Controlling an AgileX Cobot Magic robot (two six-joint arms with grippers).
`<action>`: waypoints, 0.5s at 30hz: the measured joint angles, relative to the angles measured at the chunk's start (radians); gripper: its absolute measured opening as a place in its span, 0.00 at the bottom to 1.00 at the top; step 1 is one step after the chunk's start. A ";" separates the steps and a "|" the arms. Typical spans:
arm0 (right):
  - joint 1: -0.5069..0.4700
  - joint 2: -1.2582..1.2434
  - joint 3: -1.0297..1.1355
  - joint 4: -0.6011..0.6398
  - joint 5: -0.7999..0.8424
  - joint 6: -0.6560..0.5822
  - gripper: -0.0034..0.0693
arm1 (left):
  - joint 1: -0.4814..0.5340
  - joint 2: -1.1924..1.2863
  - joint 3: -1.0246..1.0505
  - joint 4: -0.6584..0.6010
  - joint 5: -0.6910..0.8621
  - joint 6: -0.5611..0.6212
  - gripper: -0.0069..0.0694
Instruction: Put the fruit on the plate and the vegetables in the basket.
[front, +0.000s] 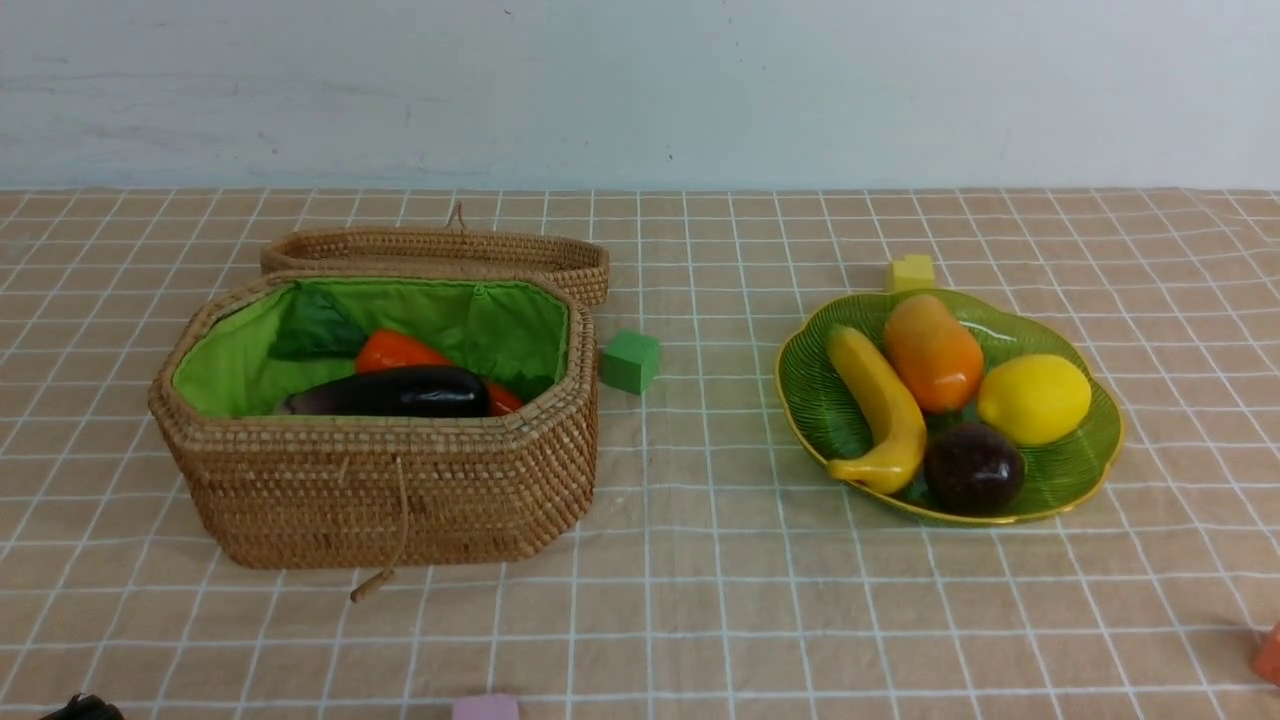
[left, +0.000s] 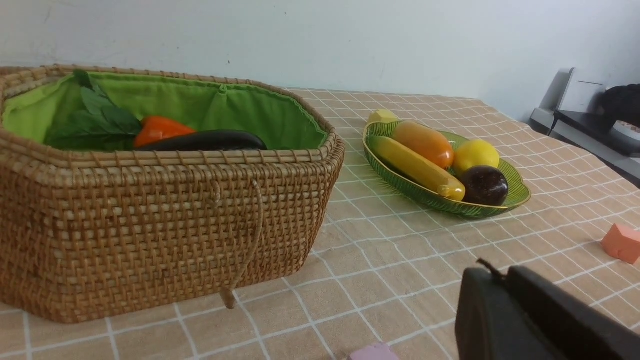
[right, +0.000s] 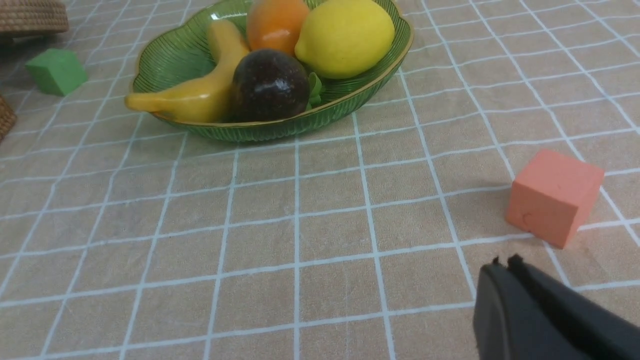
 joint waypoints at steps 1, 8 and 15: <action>0.000 0.000 0.000 0.000 0.000 0.000 0.03 | 0.000 0.000 0.000 0.000 0.000 0.000 0.14; 0.000 0.000 0.000 0.000 0.000 0.000 0.04 | 0.000 0.000 0.000 0.000 0.000 0.000 0.15; 0.000 0.000 0.000 0.000 -0.001 0.000 0.04 | 0.000 0.000 0.002 0.000 0.000 0.000 0.16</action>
